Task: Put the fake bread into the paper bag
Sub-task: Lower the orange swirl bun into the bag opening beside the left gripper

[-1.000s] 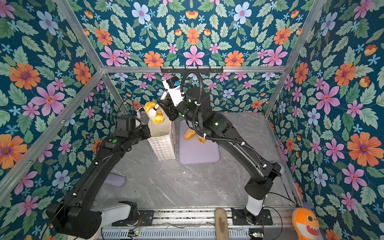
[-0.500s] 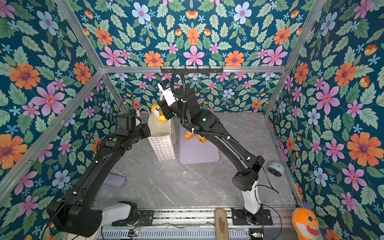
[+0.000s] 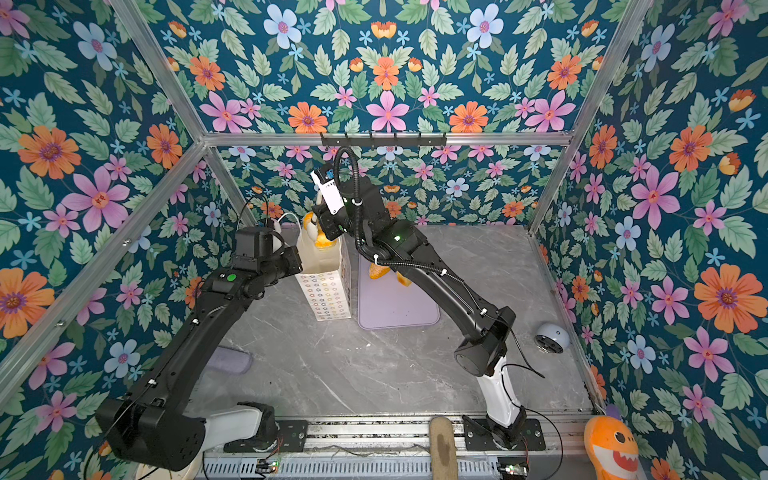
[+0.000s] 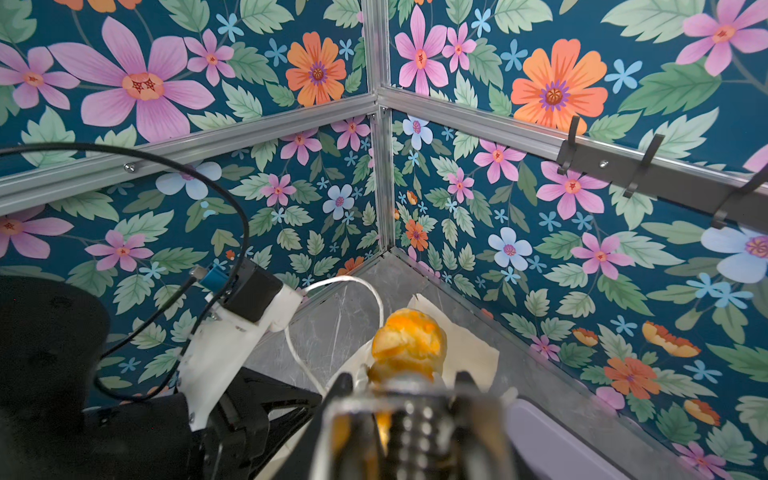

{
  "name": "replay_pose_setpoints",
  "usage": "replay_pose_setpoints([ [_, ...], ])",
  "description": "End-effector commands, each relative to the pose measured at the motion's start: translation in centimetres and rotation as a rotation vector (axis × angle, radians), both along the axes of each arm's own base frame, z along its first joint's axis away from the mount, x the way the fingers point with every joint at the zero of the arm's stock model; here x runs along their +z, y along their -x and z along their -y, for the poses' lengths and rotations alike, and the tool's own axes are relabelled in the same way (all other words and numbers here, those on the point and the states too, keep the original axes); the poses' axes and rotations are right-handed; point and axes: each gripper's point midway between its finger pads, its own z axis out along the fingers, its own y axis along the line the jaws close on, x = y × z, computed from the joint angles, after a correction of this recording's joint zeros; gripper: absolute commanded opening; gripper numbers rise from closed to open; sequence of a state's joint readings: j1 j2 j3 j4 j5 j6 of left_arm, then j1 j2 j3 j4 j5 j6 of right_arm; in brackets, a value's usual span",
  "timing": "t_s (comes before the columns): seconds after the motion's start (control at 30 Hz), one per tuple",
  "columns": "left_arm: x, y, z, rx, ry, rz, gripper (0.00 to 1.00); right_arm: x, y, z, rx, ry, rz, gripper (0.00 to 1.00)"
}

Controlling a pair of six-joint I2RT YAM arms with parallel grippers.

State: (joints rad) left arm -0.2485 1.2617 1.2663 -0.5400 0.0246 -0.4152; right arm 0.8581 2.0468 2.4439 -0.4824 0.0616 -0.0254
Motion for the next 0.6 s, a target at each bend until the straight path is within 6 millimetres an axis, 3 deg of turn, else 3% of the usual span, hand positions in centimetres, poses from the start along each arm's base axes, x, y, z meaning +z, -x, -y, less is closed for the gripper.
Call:
replay_pose_setpoints([
  [0.0,0.3,-0.1,-0.1,0.001,-0.004,0.003,0.03,0.5,-0.1,-0.2,-0.003,-0.027,0.000,0.39],
  [0.57,0.2,-0.3,0.1,-0.003,0.002,-0.001,0.00,-3.6,-1.2,-1.4,-0.011,0.024,-0.086,0.39],
])
